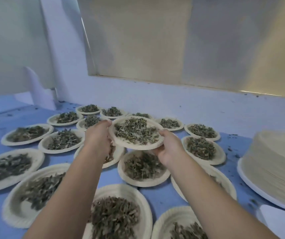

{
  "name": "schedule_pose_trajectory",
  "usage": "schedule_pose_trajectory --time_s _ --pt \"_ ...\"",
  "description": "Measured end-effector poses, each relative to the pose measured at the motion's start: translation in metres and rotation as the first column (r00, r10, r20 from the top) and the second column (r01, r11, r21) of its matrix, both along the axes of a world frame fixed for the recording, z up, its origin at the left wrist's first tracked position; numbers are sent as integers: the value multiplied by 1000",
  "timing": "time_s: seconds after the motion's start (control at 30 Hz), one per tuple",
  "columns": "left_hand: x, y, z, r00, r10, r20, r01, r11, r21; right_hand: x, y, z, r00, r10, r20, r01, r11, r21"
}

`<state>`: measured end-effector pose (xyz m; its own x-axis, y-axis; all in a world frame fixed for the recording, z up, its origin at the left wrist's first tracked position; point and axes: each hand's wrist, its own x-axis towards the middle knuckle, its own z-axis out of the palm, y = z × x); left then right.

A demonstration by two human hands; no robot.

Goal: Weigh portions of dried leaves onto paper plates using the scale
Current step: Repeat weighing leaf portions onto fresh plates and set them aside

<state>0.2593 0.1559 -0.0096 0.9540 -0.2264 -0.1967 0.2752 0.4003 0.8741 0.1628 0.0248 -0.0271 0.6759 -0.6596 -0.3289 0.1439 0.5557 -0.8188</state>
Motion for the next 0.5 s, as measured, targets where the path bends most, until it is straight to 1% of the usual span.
schedule_pose_trajectory --time_s 0.13,0.23,0.33,0.4,0.5 --pt "36 25 -13 1000 -26 -8 27 999 35 55 12 0 1000 8 -16 -8 1000 -3" --pt "58 43 -22 999 -11 -37 15 993 119 89 27 -6 999 17 -47 -18 999 -27" --pt "79 63 -24 998 19 -62 -7 982 187 117 46 -10 994 82 -66 -83 997 -5" --pt "93 79 -26 996 58 -68 -43 977 208 131 60 -13 990 136 -38 -134 990 38" --pt "113 107 -31 985 150 -87 -129 969 211 146 84 -16 972 227 58 -232 967 101"
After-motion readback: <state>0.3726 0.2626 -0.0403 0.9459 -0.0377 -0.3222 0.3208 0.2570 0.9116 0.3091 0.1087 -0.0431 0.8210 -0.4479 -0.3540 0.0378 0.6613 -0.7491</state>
